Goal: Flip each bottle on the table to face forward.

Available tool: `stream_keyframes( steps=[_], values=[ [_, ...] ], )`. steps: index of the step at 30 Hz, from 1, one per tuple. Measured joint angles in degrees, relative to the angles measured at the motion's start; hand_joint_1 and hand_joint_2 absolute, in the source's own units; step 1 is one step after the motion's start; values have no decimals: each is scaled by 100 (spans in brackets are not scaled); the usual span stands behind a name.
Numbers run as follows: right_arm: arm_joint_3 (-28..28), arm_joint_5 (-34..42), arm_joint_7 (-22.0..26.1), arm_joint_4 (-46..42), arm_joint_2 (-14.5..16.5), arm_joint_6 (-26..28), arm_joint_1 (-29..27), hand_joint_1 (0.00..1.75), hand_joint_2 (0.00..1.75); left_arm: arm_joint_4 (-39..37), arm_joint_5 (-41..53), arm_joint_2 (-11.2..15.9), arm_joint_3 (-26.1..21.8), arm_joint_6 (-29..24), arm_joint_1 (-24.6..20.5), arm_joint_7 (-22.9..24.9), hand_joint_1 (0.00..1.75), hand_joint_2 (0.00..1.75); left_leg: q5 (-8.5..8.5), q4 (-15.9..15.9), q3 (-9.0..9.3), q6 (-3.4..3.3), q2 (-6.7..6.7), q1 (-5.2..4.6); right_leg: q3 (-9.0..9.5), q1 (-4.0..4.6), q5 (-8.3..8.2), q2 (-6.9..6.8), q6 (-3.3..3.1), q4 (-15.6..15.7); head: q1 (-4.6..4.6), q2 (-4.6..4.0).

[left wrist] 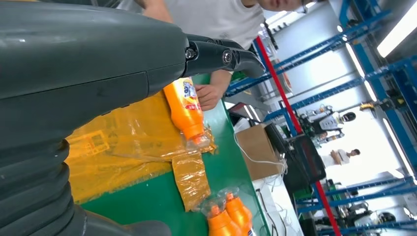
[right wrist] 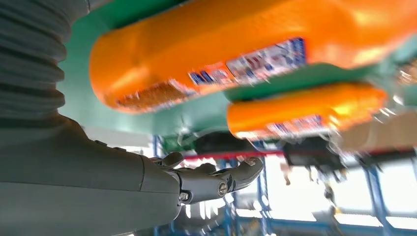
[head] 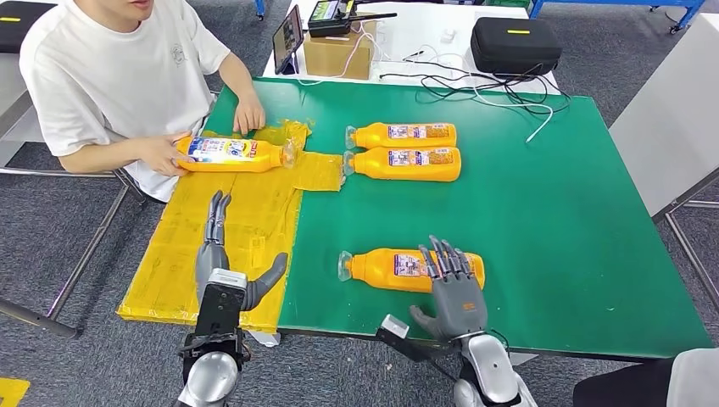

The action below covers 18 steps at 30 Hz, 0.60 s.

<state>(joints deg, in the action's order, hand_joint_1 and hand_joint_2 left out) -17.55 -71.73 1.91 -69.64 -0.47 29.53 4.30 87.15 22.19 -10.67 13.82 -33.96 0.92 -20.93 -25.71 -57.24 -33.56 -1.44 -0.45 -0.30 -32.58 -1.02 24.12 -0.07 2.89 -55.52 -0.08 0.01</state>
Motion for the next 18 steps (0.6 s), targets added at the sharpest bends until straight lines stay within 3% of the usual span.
stream_keyframes(
  steps=[5, 18],
  values=[
    [105, 48, -372, 337, -7, -491, 304, 0, 175, 80, -9, -60, -36, -14, 65, 49, 0, 175, 1, -1, 0, 0, -2, -1, 0, -2, -1, 0, 1, 0, 1, 0],
    [123, 66, -412, 533, -10, -576, 441, 0, 175, 111, -9, -79, -50, -13, 81, 56, 0, 175, 0, -1, -1, 0, -2, -2, -1, -2, -1, -1, 1, 0, 0, 1]
  ],
)
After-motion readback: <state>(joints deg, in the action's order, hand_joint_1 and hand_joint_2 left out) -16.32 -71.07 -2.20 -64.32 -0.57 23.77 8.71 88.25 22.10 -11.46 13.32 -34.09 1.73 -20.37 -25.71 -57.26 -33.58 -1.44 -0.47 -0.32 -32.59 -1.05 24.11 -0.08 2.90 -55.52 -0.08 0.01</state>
